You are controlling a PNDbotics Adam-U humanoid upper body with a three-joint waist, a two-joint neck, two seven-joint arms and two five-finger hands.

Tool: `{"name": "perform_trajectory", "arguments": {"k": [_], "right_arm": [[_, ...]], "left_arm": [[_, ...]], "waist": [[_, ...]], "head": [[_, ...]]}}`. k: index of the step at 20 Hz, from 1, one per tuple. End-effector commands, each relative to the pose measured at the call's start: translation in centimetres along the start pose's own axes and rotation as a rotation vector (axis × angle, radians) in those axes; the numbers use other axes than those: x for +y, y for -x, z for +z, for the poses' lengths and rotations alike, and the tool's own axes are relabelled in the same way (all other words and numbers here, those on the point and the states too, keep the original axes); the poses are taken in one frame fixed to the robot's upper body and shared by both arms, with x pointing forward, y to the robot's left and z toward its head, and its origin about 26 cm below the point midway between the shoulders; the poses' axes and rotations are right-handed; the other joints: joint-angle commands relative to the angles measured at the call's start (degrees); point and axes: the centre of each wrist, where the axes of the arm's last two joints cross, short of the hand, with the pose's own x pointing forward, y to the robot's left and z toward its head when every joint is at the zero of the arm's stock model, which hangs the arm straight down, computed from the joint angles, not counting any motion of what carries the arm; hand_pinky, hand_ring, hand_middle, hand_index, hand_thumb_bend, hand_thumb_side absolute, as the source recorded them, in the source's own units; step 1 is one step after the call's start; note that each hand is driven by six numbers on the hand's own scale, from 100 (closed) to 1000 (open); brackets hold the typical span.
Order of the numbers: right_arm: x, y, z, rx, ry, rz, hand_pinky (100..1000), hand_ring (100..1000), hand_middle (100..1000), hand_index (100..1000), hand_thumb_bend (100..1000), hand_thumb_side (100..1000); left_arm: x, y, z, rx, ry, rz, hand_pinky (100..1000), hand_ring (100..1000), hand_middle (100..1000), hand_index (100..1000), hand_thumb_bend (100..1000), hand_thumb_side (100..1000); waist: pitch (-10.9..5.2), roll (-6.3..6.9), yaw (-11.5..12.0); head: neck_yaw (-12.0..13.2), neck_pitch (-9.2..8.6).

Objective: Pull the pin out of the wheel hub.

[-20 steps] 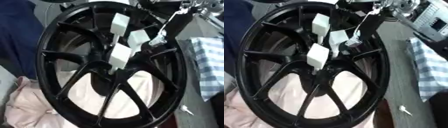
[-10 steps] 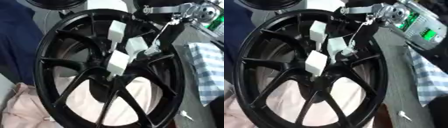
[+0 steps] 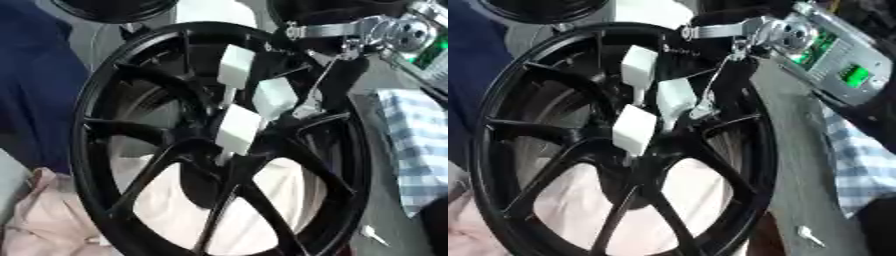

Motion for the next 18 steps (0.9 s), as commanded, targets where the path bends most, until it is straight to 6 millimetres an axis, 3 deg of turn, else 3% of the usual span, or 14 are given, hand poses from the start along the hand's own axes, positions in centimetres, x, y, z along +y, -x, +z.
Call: {"name": "perform_trajectory", "arguments": {"k": [1, 5, 9, 15, 18], "right_arm": [[-0.8, -0.5, 1.2, 0.001, 0.024, 0.028, 777, 648, 482, 639, 418, 100], [-0.7, -0.7, 1.3, -0.009, 0.021, 0.019, 748, 572, 404, 578, 212, 100], [-0.8, -0.9, 1.4, -0.017, 0.045, 0.017, 730, 533, 365, 549, 105, 100], [-1.0, -1.1, 1.4, -0.022, 0.063, 0.014, 712, 500, 326, 515, 100, 100], [-2.1, -1.5, 2.1, -0.020, 0.098, 0.042, 709, 494, 320, 509, 118, 100]], "left_arm": [[0.3, -0.6, -0.2, -0.024, 0.007, -0.008, 742, 643, 579, 711, 100, 815], [0.3, -0.6, -0.2, -0.022, 0.008, -0.008, 742, 643, 579, 711, 100, 817], [0.3, -0.6, -0.2, -0.021, 0.008, -0.009, 743, 643, 579, 711, 100, 819], [0.3, -0.6, -0.2, -0.020, 0.008, -0.010, 743, 643, 579, 711, 100, 820], [0.3, -0.5, -0.1, -0.020, 0.007, -0.012, 743, 643, 580, 711, 100, 820]], "waist": [[-0.92, 0.44, -0.02], [-0.91, 0.38, 0.04], [-0.94, 0.37, 0.06], [-1.00, 0.39, 0.03], [-1.14, 0.41, -0.19]], "head": [[0.02, -0.88], [0.04, -0.83], [0.07, -0.86], [0.07, -0.86], [0.28, -0.78]]}}
